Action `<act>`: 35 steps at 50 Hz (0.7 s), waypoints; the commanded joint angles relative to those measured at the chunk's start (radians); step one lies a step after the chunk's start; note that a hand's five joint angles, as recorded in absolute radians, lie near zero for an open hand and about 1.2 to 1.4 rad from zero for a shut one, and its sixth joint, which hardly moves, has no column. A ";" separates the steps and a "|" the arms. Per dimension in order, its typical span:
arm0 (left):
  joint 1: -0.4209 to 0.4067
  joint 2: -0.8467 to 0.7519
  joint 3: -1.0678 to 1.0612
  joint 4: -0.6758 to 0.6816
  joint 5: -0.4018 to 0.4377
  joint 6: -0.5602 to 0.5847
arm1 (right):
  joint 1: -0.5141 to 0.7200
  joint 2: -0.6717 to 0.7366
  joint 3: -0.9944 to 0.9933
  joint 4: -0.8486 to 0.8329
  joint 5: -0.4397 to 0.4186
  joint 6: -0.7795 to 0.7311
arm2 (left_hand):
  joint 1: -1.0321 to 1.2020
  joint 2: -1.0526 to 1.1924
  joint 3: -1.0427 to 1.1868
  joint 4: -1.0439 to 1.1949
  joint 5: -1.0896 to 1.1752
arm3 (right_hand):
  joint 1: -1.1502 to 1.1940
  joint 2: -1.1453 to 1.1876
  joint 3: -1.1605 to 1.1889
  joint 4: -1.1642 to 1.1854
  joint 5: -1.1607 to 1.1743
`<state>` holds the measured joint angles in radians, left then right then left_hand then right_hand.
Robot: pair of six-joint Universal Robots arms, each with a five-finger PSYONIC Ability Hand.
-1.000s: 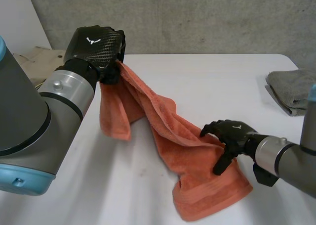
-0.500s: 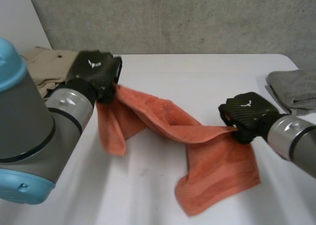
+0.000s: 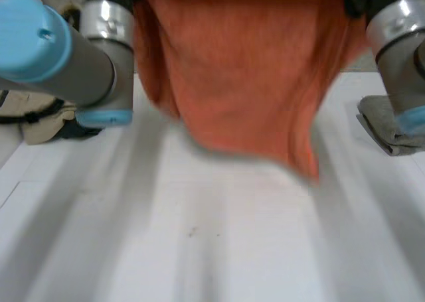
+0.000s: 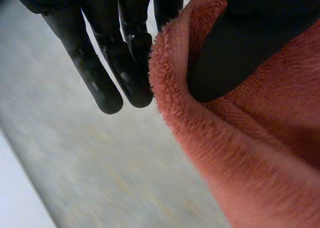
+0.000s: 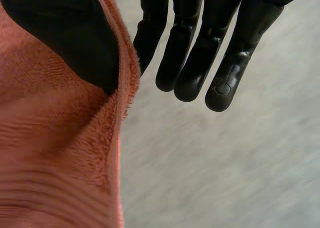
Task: Fold the laundry.
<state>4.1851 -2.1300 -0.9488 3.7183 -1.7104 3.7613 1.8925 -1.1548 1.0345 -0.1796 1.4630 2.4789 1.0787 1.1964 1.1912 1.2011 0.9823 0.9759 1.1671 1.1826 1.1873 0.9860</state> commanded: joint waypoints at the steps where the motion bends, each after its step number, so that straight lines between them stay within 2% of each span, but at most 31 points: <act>1: -0.020 0.165 -0.165 0.038 0.035 0.002 | 0.065 -0.147 0.185 -0.144 -0.018 -0.060 | 0.318 0.200 0.205 0.195 0.239 | 0.420 0.229 0.214 0.209 0.236; 6: -0.016 0.217 -0.378 0.025 0.078 0.000 | 0.073 -0.192 0.346 -0.055 -0.012 -0.083 | 0.318 0.200 0.205 0.195 0.239 | 0.420 0.229 0.214 0.209 0.236; 13: 0.019 0.209 -0.652 -0.012 0.080 0.009 | 0.082 -0.195 0.556 0.100 -0.016 -0.067 | 0.318 0.200 0.205 0.195 0.239 | 0.420 0.229 0.214 0.209 0.236; 20: 0.027 0.047 -0.732 -0.021 0.078 0.012 | 0.082 -0.048 0.628 0.115 -0.023 -0.066 | -0.016 -0.134 -0.129 -0.138 -0.094 | 0.420 0.229 0.214 0.209 0.236; 21: 0.027 0.033 -0.732 -0.024 0.078 0.012 | 0.080 -0.036 0.628 0.115 -0.023 -0.066 | -0.095 -0.213 -0.208 -0.218 -0.173 | 0.420 0.229 0.214 0.209 0.236; 22: 0.027 0.016 -0.734 -0.035 0.078 0.014 | 0.080 -0.022 0.628 0.115 -0.023 -0.061 | -0.265 -0.382 -0.377 -0.387 -0.343 | 0.420 0.229 0.214 0.209 0.236; 29: 0.033 0.010 -0.743 -0.075 0.071 0.012 | 0.079 -0.009 0.642 0.112 -0.024 -0.037 | -0.700 -0.818 -0.812 -0.822 -0.778 | 0.420 0.229 0.214 0.209 0.236; 35: 0.064 0.031 -0.768 -0.072 0.060 0.012 | 0.070 -0.009 0.654 0.115 -0.026 -0.012 | -0.756 -0.874 -0.869 -0.879 -0.835 | 0.420 0.229 0.214 0.209 0.236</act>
<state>4.2231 -2.1241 -1.6963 3.6459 -1.6402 3.7740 1.9703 -1.1588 1.6776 -0.0654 1.4388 2.4429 0.3686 0.3744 0.3783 0.3655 0.1923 0.9844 1.1671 1.1826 1.1876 0.9876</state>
